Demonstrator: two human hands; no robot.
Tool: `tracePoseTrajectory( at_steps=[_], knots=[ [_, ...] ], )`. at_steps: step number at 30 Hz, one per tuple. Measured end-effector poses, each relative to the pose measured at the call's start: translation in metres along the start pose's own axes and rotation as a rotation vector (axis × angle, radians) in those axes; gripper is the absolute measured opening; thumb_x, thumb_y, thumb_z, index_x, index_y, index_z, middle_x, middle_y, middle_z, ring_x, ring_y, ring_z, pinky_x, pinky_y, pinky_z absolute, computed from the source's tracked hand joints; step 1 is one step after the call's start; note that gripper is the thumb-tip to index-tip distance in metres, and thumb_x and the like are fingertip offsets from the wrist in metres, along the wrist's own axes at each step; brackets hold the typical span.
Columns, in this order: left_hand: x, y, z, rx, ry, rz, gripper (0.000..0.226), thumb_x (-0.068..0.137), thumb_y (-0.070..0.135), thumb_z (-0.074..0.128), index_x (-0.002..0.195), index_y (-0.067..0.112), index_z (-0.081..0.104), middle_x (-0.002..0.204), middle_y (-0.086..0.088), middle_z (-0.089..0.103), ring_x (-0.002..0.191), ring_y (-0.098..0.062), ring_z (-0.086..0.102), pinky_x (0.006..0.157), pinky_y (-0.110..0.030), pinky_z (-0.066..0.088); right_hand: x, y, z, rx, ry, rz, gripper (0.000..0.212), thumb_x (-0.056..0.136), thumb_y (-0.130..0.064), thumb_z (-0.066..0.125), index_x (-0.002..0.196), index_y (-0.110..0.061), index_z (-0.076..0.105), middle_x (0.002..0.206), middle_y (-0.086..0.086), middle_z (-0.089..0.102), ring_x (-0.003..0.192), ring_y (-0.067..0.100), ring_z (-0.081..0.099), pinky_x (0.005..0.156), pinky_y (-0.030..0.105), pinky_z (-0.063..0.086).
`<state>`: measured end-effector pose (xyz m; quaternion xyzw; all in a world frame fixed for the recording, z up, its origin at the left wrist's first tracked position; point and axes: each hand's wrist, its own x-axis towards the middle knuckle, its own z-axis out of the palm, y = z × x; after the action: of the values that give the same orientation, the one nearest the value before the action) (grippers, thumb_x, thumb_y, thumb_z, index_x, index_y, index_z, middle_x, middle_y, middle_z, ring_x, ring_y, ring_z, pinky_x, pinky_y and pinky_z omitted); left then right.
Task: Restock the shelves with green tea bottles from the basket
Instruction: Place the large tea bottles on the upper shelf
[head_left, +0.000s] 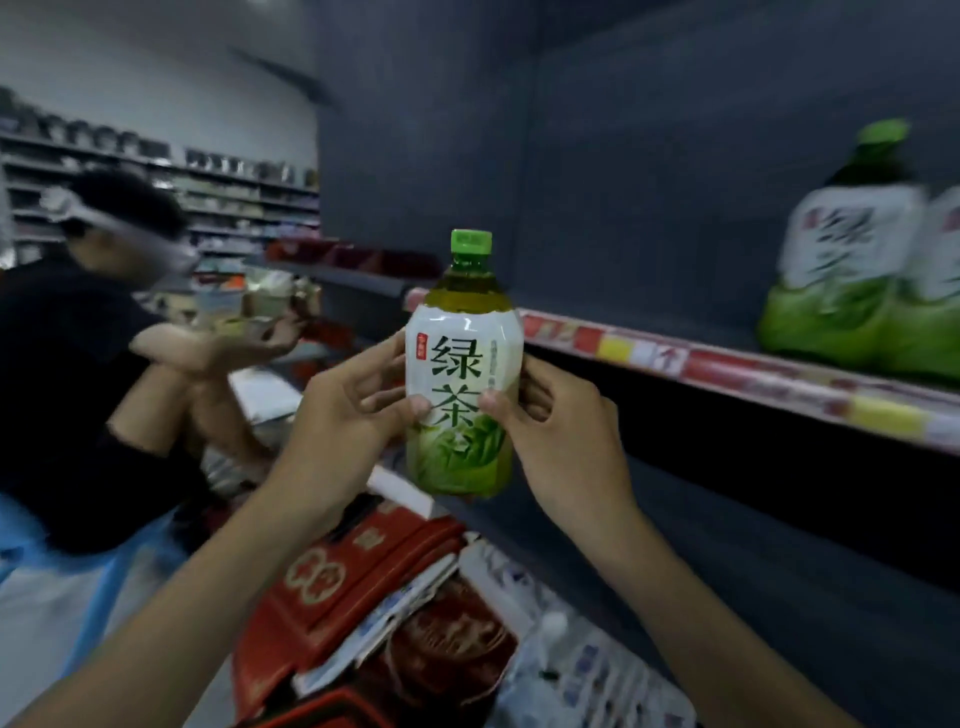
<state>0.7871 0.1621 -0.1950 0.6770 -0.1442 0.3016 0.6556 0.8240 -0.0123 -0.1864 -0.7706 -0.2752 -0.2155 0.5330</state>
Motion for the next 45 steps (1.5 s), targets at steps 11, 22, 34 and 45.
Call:
tracePoseTrajectory(
  at_steps=[11,22,34,45],
  knots=[
    [0.126,0.021,0.157,-0.152,-0.282,0.123,0.056,0.088,-0.013,0.055,0.129,0.024,0.058,0.122,0.000,0.068,0.112,-0.016,0.065,0.079,-0.032,0.057,0.080,0.006,-0.132,-0.477,0.380,-0.032,0.029,0.095,-0.033,0.058,0.119,-0.020,0.066,0.103,0.001,0.073,0.094,0.020,0.068,0.082,0.035,0.055],
    [0.191,0.005,0.200,-0.214,-0.233,0.106,0.044,0.096,-0.003,0.052,0.134,0.020,0.055,0.122,-0.004,0.068,0.110,-0.016,0.066,0.080,-0.027,0.057,0.128,0.020,-0.151,-0.735,0.417,-0.005,0.037,0.102,-0.032,0.046,0.127,-0.007,0.054,0.102,0.011,0.069,0.096,0.031,0.063,0.069,0.031,0.034],
    [0.194,-0.030,0.234,-0.212,-0.262,0.118,0.059,0.092,-0.006,0.055,0.144,0.019,0.042,0.136,-0.007,0.056,0.125,-0.023,0.055,0.096,-0.042,0.053,0.128,0.052,-0.168,-1.023,0.385,-0.130,0.071,0.089,-0.003,0.057,0.151,-0.011,0.022,0.127,0.012,0.048,0.113,0.029,0.051,0.080,0.038,0.048],
    [0.192,-0.032,0.261,-0.101,-0.350,0.052,0.073,0.092,-0.014,0.046,0.150,0.027,0.029,0.128,-0.016,0.056,0.105,-0.019,0.063,0.072,-0.020,0.057,0.112,0.053,-0.197,-1.578,0.371,-0.113,0.074,0.076,-0.024,0.072,0.142,-0.028,0.039,0.147,0.008,0.031,0.122,0.033,0.027,0.088,0.051,0.021]
  ],
)
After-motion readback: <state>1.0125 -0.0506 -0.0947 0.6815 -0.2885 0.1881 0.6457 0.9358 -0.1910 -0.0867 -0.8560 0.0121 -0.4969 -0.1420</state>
